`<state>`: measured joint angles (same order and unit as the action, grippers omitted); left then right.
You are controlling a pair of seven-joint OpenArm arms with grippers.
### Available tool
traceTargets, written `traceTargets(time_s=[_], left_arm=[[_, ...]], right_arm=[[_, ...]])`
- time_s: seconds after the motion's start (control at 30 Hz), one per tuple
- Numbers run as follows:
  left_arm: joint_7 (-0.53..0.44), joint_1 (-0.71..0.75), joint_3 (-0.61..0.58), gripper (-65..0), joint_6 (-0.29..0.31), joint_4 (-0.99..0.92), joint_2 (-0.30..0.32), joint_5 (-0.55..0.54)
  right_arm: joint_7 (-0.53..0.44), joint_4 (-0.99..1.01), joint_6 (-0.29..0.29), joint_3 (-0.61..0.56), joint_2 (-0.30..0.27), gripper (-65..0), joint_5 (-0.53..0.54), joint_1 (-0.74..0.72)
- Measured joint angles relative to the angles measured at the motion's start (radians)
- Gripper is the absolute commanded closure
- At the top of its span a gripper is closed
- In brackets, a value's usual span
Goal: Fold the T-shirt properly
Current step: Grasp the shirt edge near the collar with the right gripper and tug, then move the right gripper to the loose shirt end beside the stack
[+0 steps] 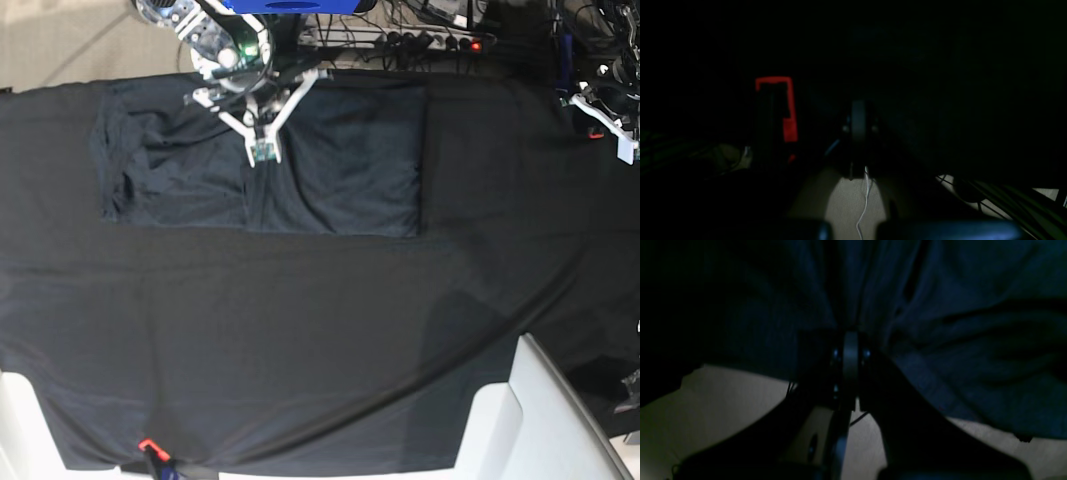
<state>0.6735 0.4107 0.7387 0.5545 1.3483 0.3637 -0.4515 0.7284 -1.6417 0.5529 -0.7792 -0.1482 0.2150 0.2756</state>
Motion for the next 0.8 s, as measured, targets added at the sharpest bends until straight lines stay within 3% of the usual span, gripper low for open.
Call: traceTargets(time_s=[0.23,0.4,0.47,0.53,0.6,0.67,0.73,0.8], left_arm=[[0.0,0.0,0.0,0.0,0.0,0.0,-0.001,0.0],[0.0,0.0,0.0,0.0,0.0,0.0,-0.002,0.0],[0.0,0.0,0.0,0.0,0.0,0.0,-0.001,0.0],[0.0,0.0,0.002,0.0,0.0,0.0,-0.001,0.0],[0.0,0.0,0.002,0.0,0.0,0.0,-0.001,0.0],[-0.004,-0.003,0.002,0.0,0.0,-0.016,0.0,-0.001],[0.002,-0.009,0.001,0.0,0.0,-0.032,-0.002,0.002],[0.004,-0.02,0.0,0.0,0.0,-0.036,0.0,0.006]], right_arm=[[0.001,-0.004,0.001,0.003,-0.006,0.0,0.002,0.025],[0.013,-0.154,0.013,0.014,-0.011,-0.5,0.002,0.031],[0.02,-0.236,-0.008,0.083,-0.014,-5.7,0.02,0.042],[0.007,-0.28,-0.012,0.195,-0.018,-20.7,0.013,0.046],[0.003,-0.277,-0.121,0.321,-0.03,-40.7,0.018,0.032],[0.008,-0.25,-0.298,0.467,-0.028,-57.9,0.126,0.008],[0.013,-0.238,-0.468,0.62,-0.017,-64.1,0.26,0.005],[0.019,-0.223,-0.614,0.782,-0.014,-62.9,0.392,0.01]])
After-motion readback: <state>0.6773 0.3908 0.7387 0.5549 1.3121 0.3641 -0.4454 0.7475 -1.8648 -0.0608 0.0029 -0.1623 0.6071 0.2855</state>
